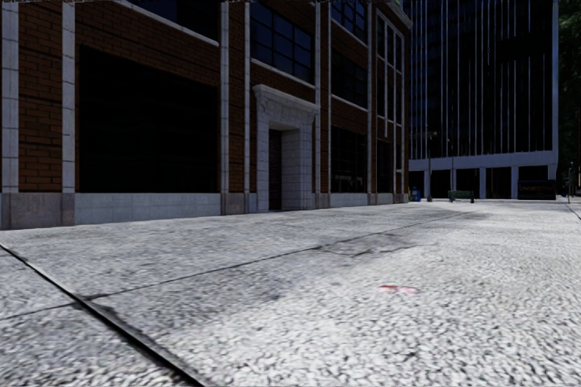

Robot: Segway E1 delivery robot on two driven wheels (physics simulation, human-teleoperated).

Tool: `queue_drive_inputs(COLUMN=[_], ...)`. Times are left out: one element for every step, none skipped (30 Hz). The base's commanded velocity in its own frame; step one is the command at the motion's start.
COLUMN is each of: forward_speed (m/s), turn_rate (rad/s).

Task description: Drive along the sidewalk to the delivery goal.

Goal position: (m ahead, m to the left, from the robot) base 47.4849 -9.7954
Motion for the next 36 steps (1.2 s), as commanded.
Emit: queue_drive_inputs(forward_speed=[2.0, 2.0, 2.0, 2.0, 2.0, 2.0, 2.0, 2.0, 2.0, 2.0, 2.0, 2.0, 2.0, 2.0, 2.0, 2.0, 2.0, 2.0, 2.0, 2.0, 2.0, 2.0, 2.0, 2.0, 2.0, 2.0, 2.0, 2.0, 2.0, 2.0, 2.0, 2.0, 2.0, 2.0, 2.0, 2.0], turn_rate=[-0.59, -0.59, -0.59, -0.59, -0.59, -0.59, -0.59, -0.59, -0.59, -0.59, -0.59, -0.59, -0.59, -0.59, -0.59, -0.59, -0.59, -0.59, -0.59, -0.59, -0.59, -0.59, -0.59, -0.59, -0.59, -0.59, -0.59, -0.59, -0.59, -0.59, -0.59, -0.59, -0.59, -0.59, -0.59, -0.59])
